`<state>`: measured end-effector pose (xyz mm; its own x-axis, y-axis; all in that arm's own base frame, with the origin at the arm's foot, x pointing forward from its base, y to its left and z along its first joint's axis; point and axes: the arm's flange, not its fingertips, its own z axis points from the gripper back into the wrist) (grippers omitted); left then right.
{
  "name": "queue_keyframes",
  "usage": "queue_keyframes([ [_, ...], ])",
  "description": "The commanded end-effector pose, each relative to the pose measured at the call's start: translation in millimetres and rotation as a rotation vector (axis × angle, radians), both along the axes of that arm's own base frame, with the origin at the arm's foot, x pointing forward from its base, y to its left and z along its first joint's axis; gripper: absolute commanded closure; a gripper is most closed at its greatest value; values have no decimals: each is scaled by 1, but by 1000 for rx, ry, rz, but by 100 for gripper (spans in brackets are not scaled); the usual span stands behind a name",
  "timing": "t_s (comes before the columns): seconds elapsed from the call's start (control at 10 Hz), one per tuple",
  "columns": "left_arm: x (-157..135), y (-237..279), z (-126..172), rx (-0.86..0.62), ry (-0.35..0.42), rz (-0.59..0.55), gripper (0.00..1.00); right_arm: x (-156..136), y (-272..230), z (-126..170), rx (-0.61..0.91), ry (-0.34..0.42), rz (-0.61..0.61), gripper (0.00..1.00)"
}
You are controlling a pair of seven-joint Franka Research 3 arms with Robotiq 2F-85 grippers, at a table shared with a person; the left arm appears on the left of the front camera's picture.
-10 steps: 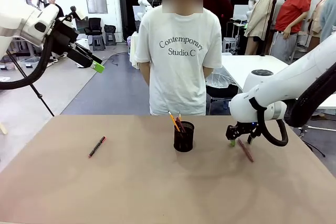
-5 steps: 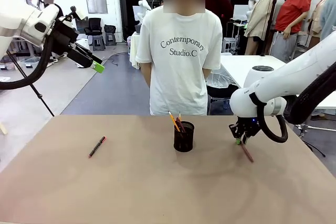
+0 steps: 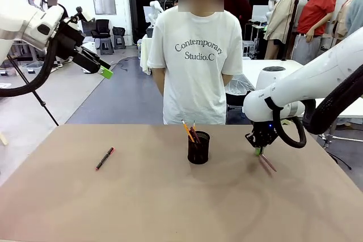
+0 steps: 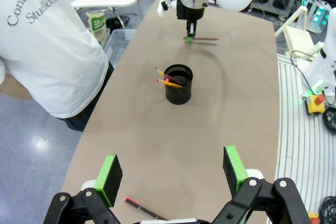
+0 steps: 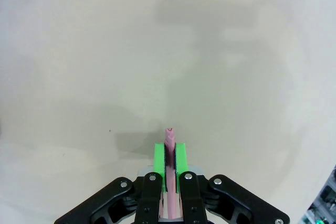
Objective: Place the pens into the pen holder.
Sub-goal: Pick up a writing instrument from the table and place it into the Pen holder.
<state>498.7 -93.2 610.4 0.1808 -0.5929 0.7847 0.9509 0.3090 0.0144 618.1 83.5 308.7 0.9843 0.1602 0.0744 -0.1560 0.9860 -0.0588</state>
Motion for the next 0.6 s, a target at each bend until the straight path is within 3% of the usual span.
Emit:
queue_keyframes([
  [0.0,-2,1,0,3,-8,6,0,9,-6,14,81,-11,32,100],
  [0.2,-2,1,0,3,-8,6,0,7,-18,43,379,-127,108,100],
  [0.5,-2,1,0,3,-8,6,0,3,-41,82,704,-198,204,100],
])
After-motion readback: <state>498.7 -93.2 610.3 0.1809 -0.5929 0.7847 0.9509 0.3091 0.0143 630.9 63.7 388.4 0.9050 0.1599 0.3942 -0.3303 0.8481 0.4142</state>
